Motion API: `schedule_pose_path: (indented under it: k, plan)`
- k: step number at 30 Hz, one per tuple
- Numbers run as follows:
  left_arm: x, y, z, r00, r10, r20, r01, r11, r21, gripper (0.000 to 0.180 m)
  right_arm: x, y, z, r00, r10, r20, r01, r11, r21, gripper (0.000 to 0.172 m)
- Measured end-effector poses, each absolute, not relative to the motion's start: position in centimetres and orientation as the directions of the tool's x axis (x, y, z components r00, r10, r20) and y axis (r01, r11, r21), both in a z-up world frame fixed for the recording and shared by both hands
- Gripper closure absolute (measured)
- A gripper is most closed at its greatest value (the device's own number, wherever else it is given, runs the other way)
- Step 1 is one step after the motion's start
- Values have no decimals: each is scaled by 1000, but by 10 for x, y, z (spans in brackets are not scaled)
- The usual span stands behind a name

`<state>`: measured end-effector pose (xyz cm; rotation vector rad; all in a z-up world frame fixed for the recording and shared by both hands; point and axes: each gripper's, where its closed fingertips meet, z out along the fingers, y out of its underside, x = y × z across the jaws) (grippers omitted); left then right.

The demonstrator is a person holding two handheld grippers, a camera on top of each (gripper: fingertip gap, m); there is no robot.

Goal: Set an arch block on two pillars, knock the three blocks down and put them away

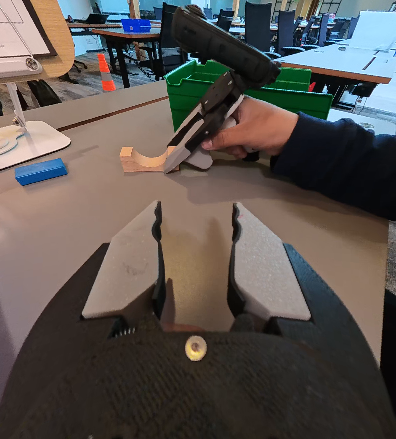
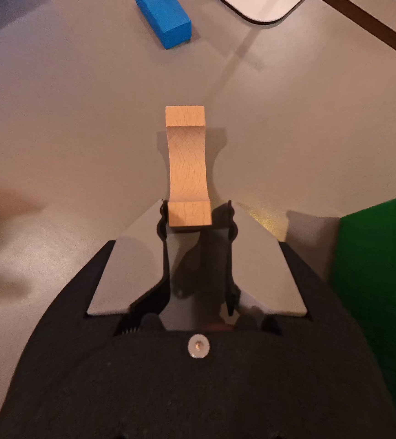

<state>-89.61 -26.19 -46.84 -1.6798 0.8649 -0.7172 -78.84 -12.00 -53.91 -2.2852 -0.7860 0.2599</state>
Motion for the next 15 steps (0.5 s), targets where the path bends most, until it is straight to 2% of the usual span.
schedule_pose_path:
  k: [3, 4, 5, 8, 12, 15]
  plan:
    - [-896, -263, -469, 555, -831, 29, -199, -166, -966, 123, -787, -122, -538, 786, 619, 8, 443, -554, -705, 122]
    - [-896, -263, -469, 555, -832, 27, -200, -164, -966, 123, -787, -121, -538, 781, 625, 25, 453, -538, -710, 124]
    - [-895, -263, -469, 554, -832, 24, -202, -162, -966, 123, -792, -124, -537, 757, 653, 23, 464, -513, -723, 140]
    - [-895, -264, -469, 554, -832, 18, -206, -158, -966, 123, -794, -124, -537, 752, 657, 62, 491, -494, -717, 140]
    - [-896, -263, -468, 556, -831, 22, -200, -160, -967, 123, -793, -120, -517, 728, 609, 316, 613, -371, -698, 141]
    - [-896, -263, -468, 556, -831, 27, -197, -163, -967, 123, -796, -121, -491, 717, 554, 422, 642, -291, -709, 141]
